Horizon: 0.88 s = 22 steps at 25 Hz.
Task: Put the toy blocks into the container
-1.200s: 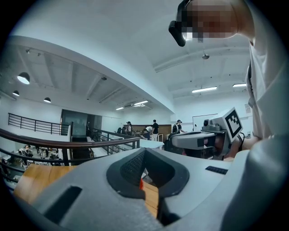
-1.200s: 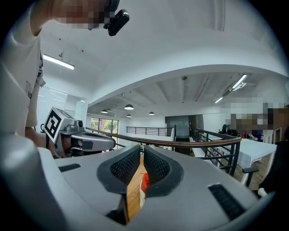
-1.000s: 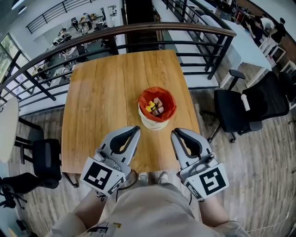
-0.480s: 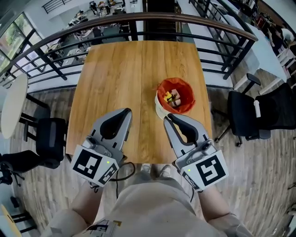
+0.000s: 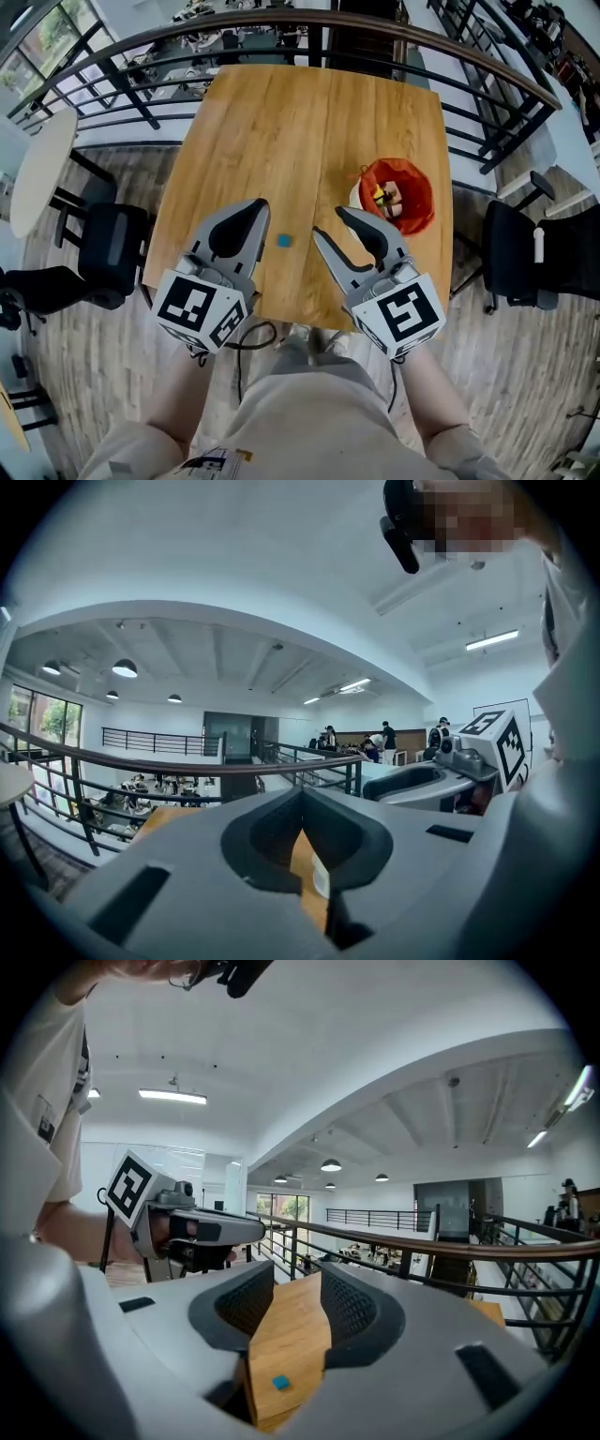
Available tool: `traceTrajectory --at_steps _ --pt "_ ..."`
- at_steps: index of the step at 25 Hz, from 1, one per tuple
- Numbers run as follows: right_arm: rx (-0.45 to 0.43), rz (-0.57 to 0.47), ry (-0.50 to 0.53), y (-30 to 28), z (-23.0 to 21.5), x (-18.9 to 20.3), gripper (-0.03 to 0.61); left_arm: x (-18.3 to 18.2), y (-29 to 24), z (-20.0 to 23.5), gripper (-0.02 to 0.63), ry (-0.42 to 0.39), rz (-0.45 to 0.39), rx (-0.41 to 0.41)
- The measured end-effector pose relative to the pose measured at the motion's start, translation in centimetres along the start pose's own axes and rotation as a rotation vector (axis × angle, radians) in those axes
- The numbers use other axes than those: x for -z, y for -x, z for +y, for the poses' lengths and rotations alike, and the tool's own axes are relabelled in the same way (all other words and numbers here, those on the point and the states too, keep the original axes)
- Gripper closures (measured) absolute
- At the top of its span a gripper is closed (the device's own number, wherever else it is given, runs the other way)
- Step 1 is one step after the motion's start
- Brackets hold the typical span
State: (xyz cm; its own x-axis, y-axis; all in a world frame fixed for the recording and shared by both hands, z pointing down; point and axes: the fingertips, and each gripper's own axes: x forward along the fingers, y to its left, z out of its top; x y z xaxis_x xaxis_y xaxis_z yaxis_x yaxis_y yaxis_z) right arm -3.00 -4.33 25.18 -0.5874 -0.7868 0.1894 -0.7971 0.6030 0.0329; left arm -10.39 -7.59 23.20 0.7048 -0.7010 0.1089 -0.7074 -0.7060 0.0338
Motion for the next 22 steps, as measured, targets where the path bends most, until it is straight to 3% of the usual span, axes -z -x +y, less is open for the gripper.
traceTrajectory --at_steps 9,15,22 --pt "-0.102 0.167 -0.037 -7.1 -0.1 7.5 0.405 7.6 -1.9 4.8 0.601 0.058 0.099 -0.077" --pt "-0.172 0.317 0.006 -11.1 1.0 13.8 0.399 13.8 -3.4 7.3 0.601 0.103 0.204 -0.074" --pt "-0.244 0.436 -0.040 -14.3 1.8 20.8 0.397 21.4 -4.8 9.8 0.601 0.163 0.310 -0.079"
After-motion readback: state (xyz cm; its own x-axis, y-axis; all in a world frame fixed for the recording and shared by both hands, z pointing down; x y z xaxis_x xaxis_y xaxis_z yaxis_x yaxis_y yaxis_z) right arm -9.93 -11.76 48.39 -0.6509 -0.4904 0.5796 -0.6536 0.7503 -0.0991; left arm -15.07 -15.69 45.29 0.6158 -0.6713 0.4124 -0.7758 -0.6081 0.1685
